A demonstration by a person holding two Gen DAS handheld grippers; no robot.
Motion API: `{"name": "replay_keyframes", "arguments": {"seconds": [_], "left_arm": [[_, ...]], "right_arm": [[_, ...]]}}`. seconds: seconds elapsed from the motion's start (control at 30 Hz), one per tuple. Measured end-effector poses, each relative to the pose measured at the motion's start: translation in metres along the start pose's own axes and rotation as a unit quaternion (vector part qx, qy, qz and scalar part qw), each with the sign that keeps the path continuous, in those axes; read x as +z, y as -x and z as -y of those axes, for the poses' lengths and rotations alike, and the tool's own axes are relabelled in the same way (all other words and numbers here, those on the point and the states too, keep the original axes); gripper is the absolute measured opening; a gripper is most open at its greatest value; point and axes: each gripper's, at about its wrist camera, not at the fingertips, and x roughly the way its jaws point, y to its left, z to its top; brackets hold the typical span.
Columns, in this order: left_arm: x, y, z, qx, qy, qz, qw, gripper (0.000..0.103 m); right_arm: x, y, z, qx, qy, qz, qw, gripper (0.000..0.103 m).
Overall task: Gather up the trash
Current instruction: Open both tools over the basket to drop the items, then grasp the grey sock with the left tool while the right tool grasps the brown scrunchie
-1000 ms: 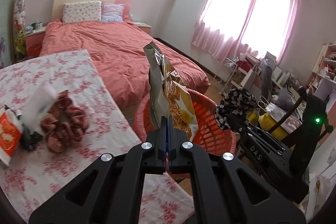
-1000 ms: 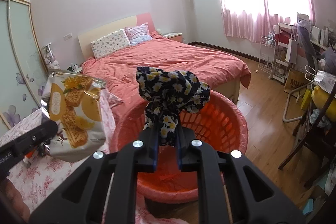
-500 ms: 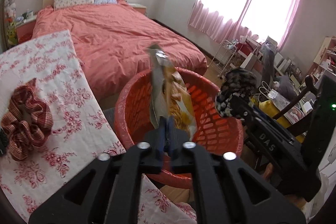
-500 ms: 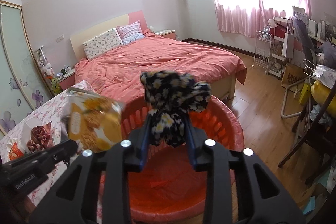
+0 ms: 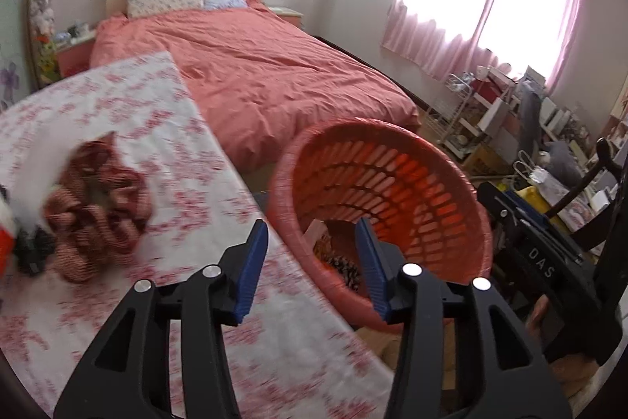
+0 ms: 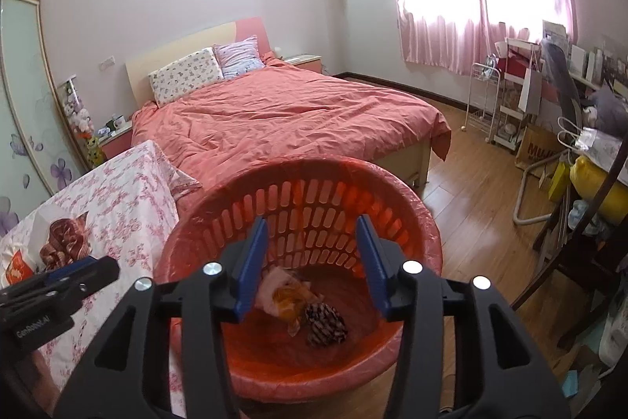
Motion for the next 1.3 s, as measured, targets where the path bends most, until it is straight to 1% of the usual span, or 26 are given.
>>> {"name": "replay_keyframes", "arguments": {"seconds": [0.1,0.27,0.47,0.57,0.67,0.87,0.97,1.13,1.2,1.3], "left_arm": [[-0.004,0.016,-0.012,0.023,-0.003,0.014,0.9996,0.052],[-0.01,0.042,-0.039,0.068,0.004,0.035,0.997,0.052],[-0.022,0.074,-0.08,0.121,0.031,0.057,0.9905,0.053],[-0.03,0.092,-0.107,0.151,0.056,0.064,0.9849,0.053],[-0.037,0.106,-0.128,0.172,0.077,0.071,0.9795,0.054],[-0.053,0.133,-0.172,0.219,0.116,0.086,0.965,0.057],[-0.058,0.138,-0.189,0.228,0.136,0.086,0.9602,0.057],[-0.069,0.146,-0.215,0.237,0.158,0.084,0.9549,0.057],[-0.072,0.149,-0.221,0.238,0.165,0.082,0.9536,0.057],[-0.077,0.152,-0.231,0.235,0.177,0.08,0.9524,0.057]], "right_arm": [[0.0,0.006,-0.01,0.007,0.009,0.002,1.0,0.048],[-0.002,0.016,-0.033,0.026,0.025,0.002,0.999,0.048],[-0.009,0.023,-0.08,0.062,0.058,-0.01,0.996,0.048],[-0.015,0.024,-0.104,0.081,0.074,-0.017,0.994,0.048],[-0.02,0.025,-0.133,0.106,0.09,-0.026,0.99,0.048],[-0.031,0.024,-0.198,0.154,0.127,-0.045,0.979,0.048],[-0.036,0.021,-0.224,0.172,0.14,-0.057,0.973,0.047],[-0.043,0.014,-0.256,0.192,0.157,-0.073,0.966,0.045],[-0.047,0.01,-0.27,0.195,0.168,-0.078,0.963,0.045],[-0.053,0.001,-0.285,0.188,0.183,-0.088,0.961,0.045]]}}
